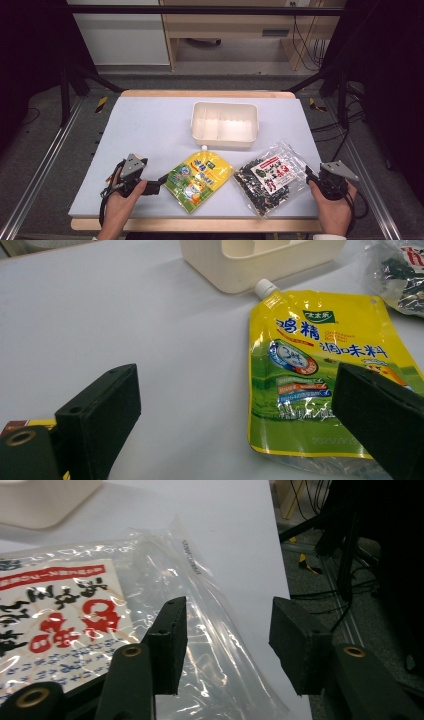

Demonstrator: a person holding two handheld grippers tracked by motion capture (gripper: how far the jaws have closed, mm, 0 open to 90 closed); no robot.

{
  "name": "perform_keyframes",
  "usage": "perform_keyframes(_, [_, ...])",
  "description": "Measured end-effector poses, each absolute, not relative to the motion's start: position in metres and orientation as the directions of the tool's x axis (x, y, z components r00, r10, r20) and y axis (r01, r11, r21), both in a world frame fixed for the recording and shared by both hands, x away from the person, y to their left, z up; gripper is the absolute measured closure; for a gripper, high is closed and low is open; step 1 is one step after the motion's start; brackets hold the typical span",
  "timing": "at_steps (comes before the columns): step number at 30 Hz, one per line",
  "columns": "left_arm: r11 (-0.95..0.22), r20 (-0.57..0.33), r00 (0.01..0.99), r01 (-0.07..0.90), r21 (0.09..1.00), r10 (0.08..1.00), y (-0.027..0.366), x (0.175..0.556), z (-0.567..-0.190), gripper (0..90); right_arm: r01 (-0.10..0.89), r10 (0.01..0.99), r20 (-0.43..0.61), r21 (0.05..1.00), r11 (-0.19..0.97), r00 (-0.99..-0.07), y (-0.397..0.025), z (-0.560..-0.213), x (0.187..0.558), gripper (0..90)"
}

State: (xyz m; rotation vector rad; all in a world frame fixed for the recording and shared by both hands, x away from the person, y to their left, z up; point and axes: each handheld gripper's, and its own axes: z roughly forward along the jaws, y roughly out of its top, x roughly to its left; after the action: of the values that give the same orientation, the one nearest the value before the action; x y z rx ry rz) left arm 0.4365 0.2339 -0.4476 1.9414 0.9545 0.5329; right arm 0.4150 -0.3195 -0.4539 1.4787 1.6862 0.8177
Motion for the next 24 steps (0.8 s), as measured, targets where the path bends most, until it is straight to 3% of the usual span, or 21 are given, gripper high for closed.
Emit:
perform_keyframes(8, [-0.327, -0.004, 0.618, 0.421, 0.846, 0.786, 0.232, 0.436, -0.448, 5.7, 0.537, 0.995, -0.089, 0.838, 0.099, -0.044, -0.328, -0.460, 0.421, 60.9])
perform_keyframes(24, [-0.336, -0.004, 0.619, 0.431, 0.837, 0.785, 0.232, 0.436, -0.448, 6.0, 0.546, 0.999, -0.014, 0.837, 0.033, -0.039, -0.342, -0.466, 0.425, 65.6])
